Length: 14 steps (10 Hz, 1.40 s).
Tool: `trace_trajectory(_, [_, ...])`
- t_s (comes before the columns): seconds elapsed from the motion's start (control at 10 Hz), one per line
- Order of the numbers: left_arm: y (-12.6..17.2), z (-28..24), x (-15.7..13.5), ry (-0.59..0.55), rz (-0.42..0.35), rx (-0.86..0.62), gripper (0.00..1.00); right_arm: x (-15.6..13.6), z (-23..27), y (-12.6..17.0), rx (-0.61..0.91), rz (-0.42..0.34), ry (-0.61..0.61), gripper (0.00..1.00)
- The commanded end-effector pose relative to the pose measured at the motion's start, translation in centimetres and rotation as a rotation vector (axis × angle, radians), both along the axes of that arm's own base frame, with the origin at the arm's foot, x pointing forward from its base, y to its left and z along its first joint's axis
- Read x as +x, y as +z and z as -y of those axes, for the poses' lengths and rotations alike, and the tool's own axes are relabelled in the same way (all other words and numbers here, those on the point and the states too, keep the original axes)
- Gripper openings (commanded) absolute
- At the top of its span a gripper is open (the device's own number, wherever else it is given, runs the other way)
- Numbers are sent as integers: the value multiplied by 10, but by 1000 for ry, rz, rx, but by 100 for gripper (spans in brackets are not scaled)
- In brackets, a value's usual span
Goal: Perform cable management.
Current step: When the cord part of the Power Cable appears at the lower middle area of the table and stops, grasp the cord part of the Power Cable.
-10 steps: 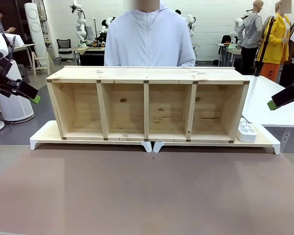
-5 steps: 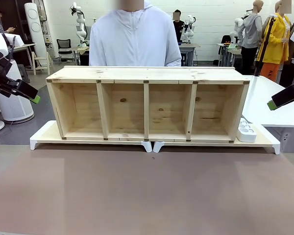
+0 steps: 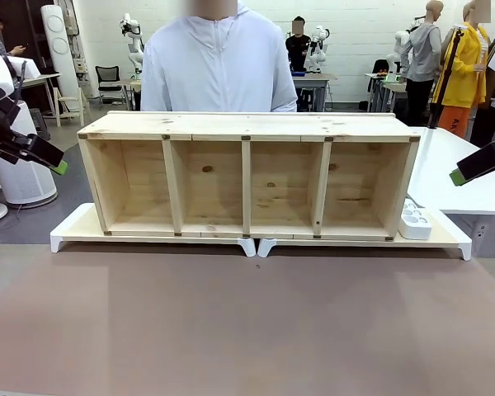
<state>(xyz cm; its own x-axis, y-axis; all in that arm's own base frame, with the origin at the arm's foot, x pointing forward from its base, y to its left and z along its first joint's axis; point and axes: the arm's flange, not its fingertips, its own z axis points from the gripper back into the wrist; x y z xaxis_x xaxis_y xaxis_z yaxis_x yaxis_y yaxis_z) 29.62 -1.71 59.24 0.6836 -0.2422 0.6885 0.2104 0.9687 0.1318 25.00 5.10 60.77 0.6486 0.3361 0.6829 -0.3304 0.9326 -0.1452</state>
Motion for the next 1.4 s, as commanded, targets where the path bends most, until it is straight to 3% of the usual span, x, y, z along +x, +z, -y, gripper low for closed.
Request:
trace_trajectory(0.0, [0, -1, 3, 2, 10, -5, 100, 3, 1, 0, 0, 6, 0, 100])
trace_trajectory(1.3, [0, -1, 3, 2, 10, -5, 100, 3, 1, 0, 0, 6, 0, 100])
